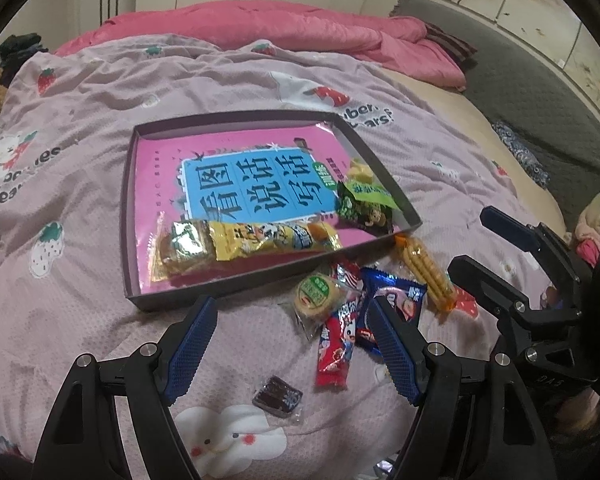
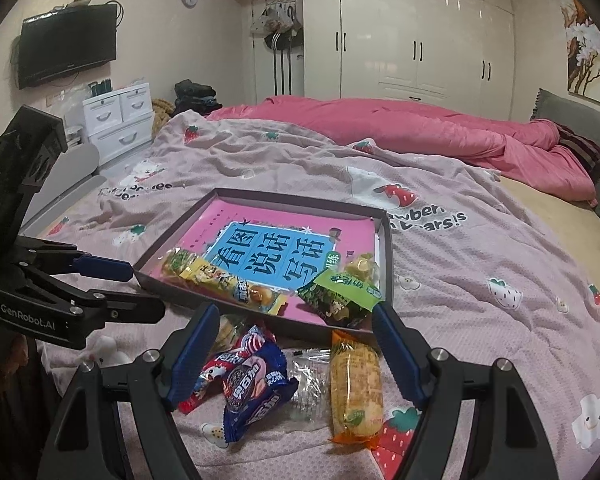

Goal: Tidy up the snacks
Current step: 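Grasp the blue cookie packet with the right gripper while the left gripper lowers toward the round biscuit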

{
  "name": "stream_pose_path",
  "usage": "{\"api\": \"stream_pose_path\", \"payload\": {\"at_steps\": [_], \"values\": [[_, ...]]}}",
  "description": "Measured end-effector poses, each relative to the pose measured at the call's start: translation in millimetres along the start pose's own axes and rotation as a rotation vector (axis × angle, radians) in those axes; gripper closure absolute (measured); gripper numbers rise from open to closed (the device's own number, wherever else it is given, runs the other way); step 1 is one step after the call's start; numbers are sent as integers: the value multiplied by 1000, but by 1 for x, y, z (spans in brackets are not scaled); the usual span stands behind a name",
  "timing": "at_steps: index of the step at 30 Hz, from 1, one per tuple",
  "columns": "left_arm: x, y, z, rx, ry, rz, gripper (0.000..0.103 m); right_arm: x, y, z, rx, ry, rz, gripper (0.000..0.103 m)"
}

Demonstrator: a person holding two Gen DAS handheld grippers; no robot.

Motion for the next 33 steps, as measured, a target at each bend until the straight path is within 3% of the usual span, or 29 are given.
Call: {"api": "stream_pose_path", "payload": {"at_steps": [33], "values": [[5,15,-53,119,80,15,24,25,41,-40,206,10,196,22]]}}
Point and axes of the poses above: each gripper's, at about its wrist camera, not at the fingertips, and z roughly against the way its jaws point, x to its left, y to its underside, the point moved 2 cm from there along -z, roughly the way its jaws point, and after that the axes turned 10 degrees about -z, right-handed, at the moved point
